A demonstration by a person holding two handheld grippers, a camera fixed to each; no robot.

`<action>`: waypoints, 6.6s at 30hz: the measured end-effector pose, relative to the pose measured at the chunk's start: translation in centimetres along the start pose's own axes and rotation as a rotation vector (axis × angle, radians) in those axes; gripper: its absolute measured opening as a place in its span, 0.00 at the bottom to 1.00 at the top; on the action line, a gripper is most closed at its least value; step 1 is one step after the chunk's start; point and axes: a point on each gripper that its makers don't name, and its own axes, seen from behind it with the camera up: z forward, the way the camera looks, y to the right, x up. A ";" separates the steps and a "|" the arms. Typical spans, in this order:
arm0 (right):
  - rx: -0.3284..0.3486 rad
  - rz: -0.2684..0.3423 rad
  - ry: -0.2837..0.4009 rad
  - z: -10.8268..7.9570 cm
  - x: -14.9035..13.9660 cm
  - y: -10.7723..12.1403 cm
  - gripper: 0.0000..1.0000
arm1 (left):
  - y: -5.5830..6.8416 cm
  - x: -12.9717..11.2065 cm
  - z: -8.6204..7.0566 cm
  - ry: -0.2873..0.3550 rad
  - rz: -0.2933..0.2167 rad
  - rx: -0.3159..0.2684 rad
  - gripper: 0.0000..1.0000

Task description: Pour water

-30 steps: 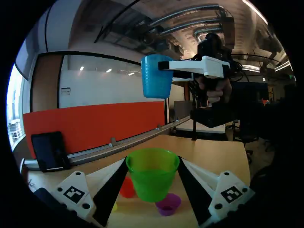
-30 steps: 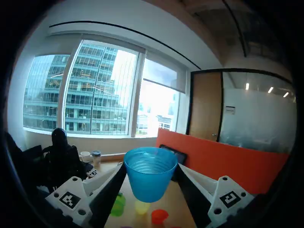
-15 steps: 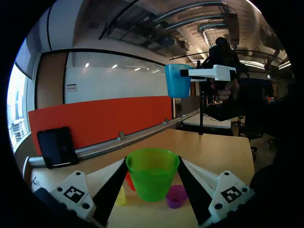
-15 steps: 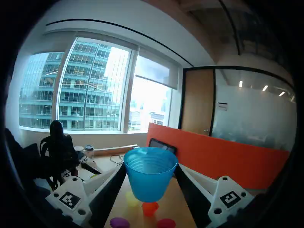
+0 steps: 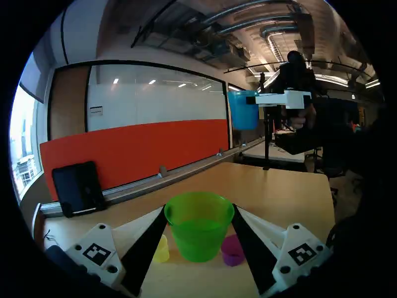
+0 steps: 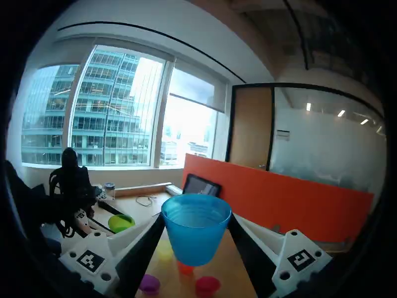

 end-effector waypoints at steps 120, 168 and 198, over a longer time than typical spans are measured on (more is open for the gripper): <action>0.283 0.003 -0.629 -2.7 -33.4 -7.7 1.00 | 2.5 -18.3 2.5 -0.447 -0.074 -0.214 0.96; 0.022 0.091 -0.517 -10.6 -32.0 -5.8 1.00 | -1.5 -16.7 -6.8 -0.349 -0.115 0.095 0.97; -0.545 0.130 -0.140 -10.9 -24.6 5.0 1.00 | -7.2 -7.7 -10.1 0.013 -0.035 0.515 0.97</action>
